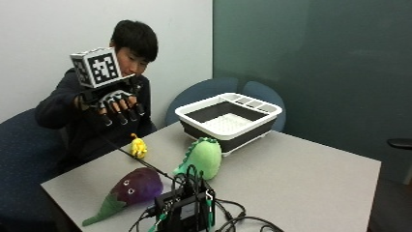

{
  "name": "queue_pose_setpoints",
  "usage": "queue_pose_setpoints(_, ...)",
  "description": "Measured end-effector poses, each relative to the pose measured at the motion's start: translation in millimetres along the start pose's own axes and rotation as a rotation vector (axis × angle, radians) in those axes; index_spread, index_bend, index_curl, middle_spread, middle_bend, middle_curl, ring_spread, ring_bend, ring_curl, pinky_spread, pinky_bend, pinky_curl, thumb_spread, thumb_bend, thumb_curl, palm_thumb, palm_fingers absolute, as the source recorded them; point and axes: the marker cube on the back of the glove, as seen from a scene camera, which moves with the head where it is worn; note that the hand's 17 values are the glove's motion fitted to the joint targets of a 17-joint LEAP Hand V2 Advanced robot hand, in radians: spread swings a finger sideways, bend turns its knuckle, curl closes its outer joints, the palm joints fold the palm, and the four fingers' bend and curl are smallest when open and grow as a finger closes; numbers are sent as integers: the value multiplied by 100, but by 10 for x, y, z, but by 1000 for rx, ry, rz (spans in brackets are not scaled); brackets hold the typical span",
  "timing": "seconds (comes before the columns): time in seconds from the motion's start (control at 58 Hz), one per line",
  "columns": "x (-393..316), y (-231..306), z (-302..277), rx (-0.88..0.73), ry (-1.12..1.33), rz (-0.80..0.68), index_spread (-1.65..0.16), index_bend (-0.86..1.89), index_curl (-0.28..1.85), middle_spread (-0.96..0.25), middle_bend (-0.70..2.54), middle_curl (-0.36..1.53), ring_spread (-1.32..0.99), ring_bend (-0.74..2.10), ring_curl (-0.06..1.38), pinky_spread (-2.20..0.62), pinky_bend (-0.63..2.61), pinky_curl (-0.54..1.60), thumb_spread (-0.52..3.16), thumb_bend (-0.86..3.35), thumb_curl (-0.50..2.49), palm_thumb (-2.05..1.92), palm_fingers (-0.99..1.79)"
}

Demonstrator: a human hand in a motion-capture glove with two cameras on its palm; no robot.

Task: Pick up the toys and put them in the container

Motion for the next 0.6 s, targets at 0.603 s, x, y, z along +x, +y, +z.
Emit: queue_pose_setpoints(0.603,548,-849,1273,-376,57,68,-25,10,16,0,14,17,2,18,14,8,98,35,128,11,22,6,-23)
